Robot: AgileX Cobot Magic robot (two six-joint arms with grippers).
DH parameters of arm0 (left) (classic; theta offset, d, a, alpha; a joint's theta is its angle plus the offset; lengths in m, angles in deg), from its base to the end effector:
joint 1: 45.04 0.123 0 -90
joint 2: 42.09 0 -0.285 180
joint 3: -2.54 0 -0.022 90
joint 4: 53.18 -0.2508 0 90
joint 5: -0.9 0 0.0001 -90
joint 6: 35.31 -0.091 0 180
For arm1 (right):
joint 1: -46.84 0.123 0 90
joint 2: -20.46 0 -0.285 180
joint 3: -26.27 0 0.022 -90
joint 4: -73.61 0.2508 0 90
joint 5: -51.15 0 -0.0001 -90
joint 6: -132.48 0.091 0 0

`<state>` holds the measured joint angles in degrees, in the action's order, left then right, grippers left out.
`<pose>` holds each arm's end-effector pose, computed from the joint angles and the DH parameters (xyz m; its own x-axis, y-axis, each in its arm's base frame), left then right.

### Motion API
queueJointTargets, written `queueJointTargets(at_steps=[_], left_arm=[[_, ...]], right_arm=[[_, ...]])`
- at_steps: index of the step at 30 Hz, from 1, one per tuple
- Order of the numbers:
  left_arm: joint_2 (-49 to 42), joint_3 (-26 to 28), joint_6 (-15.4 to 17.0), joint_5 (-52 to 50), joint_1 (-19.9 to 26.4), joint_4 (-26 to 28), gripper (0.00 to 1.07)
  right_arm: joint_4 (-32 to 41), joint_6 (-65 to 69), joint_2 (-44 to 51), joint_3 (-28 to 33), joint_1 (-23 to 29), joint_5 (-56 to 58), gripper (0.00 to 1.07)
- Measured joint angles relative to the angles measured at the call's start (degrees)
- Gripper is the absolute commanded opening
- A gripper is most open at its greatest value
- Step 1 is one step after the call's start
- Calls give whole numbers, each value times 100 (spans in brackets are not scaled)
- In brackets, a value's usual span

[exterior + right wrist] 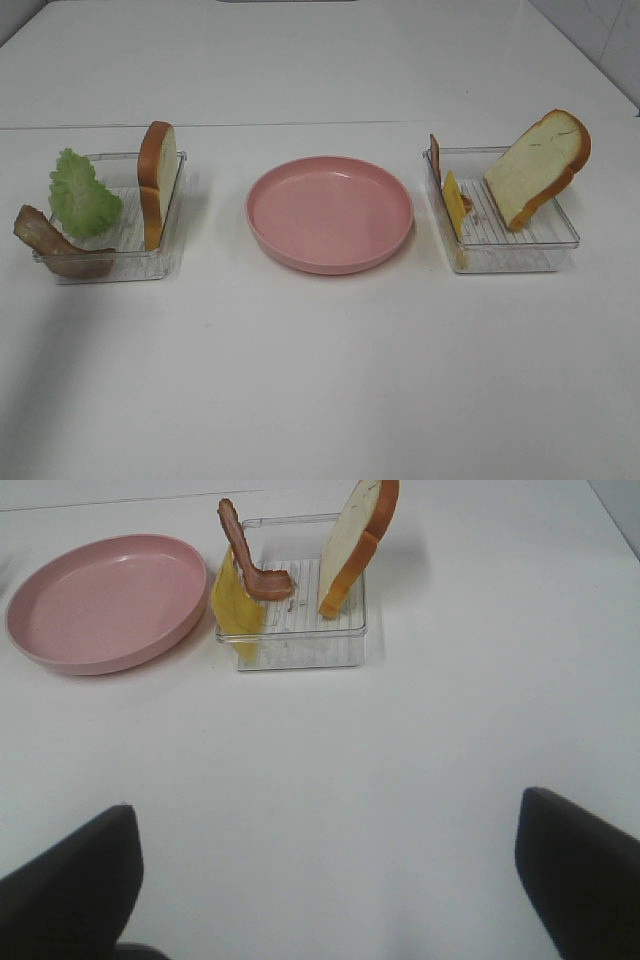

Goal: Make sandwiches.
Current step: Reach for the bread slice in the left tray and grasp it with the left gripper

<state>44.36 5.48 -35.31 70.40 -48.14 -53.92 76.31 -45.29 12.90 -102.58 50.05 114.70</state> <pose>0.2699 -0.0135 0.3765 -0.8895 0.0527 -0.4538 0.0526 0.9985 0.0128 -0.0030 0.0037 0.2610 -0.5371 0.0298 -0.8430 -0.0595 0.9955 0.0731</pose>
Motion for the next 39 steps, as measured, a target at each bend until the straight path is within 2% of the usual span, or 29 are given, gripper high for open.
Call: queueJointTargets(at_steps=[2,5,6,8,10,11,13,21,33,37,38,39], left_arm=[[1335,1117,57,0,-92,34,99],[1576,1398,103,0,-155,17,99],[2143,1937,223,-6,-372,-29,99],[2355,2143,275,-6,-481,-57,99],[3346,3042,613,-6,-974,-63,99],[3346,3042,613,-6,-974,-63,99],[3856,3472,848,-11,-1209,0,99],[4698,3701,1134,-6,-1478,74,99],[5460,3701,1146,6,-1484,34,98],[5529,3701,1117,6,-1484,34,94],[5535,3701,1094,6,-1484,34,81],[5535,3701,1083,6,-1484,0,62]], right_arm=[[0,0,0,0,0,0,94],[0,0,0,0,0,0,94],[0,0,0,0,0,0,94],[0,0,0,0,0,0,94],[0,0,0,0,0,0,94],[0,0,0,0,0,0,94],[0,0,0,0,0,0,94],[0,0,0,0,0,0,94],[0,0,0,0,0,0,94],[0,0,0,0,0,0,94],[0,0,0,0,0,0,94],[0,0,0,0,0,0,94]])
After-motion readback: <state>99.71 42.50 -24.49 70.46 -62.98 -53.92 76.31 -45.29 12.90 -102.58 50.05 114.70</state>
